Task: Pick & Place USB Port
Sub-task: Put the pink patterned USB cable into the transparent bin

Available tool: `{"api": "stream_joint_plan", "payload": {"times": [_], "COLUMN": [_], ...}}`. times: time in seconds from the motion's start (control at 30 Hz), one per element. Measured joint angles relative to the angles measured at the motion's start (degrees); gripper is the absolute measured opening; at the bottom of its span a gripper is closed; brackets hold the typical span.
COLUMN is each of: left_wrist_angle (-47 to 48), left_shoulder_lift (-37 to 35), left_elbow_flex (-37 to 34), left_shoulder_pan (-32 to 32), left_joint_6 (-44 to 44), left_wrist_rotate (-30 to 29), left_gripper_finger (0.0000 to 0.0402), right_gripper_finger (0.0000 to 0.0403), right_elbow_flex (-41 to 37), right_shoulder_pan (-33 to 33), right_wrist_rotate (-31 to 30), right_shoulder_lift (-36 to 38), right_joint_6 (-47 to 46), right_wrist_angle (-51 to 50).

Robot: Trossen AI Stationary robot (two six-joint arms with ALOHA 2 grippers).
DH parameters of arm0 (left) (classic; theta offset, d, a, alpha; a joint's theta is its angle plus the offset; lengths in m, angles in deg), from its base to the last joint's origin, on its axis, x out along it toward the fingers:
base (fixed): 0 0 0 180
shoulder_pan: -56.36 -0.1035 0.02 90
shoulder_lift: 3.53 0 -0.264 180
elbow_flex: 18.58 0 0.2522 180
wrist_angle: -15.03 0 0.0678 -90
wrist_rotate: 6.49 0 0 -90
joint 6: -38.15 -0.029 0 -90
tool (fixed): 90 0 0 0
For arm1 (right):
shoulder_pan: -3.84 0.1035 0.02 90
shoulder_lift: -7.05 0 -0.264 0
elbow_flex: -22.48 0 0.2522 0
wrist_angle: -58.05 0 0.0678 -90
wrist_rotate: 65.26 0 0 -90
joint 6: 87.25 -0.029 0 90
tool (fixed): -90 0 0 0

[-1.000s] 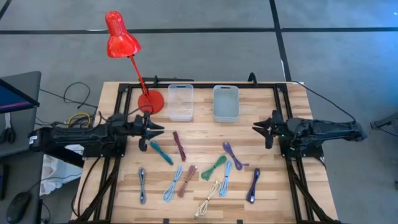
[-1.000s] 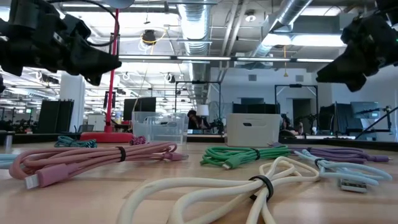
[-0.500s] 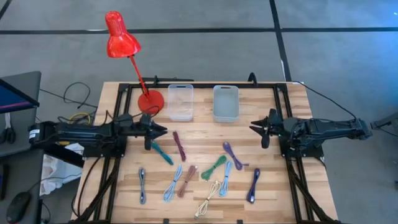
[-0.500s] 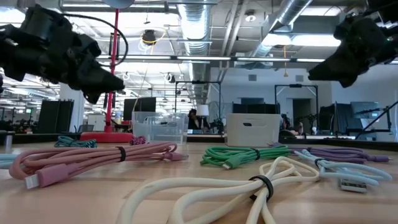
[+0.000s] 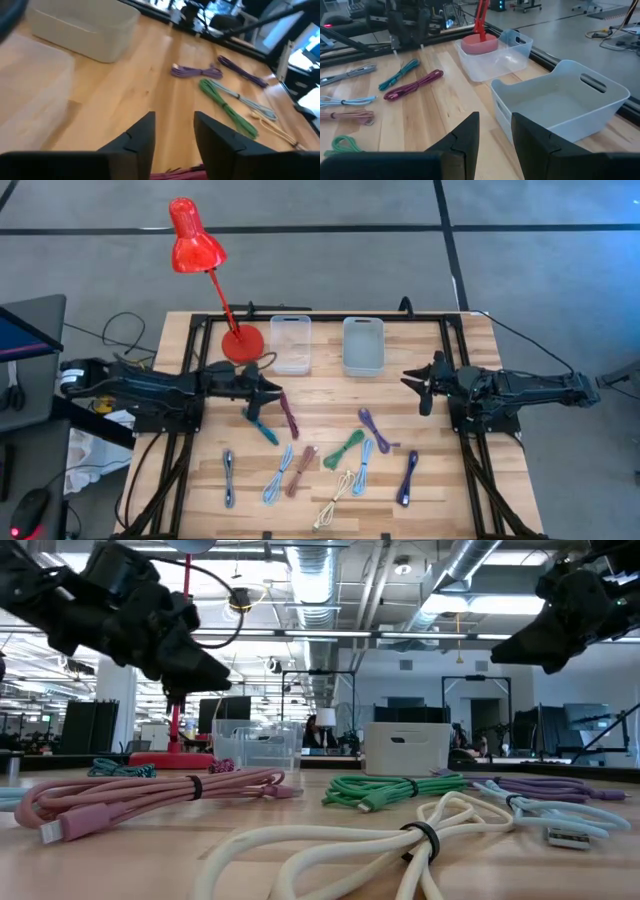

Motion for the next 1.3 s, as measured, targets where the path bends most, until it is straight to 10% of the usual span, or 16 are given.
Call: {"api": "stream_joint_plan", "payload": {"times": [0.83,1.3], "left_wrist_angle": [34.5,36.9], "left_shoulder_lift": [13.0,15.7], "left_elbow_flex": [21.8,22.3], "left_shoulder_pan": [8.8,8.8], "left_joint_6": [-8.4,-4.1], "left_wrist_rotate": [-4.9,-8.3], "left_gripper_finger": [0.0172,0.0227], "right_gripper_finger": [0.0107,0.0107], "right_elbow_flex": [0.0,0.0], "right_shoulder_pan": [0.0,0.0], "right_wrist_rotate": [-2.4,-4.2], "right_shoulder_lift": [0.0,0.0], "right_joint_6": [0.1,0.1], "right_wrist_angle": [-0.4,-0.3]}}
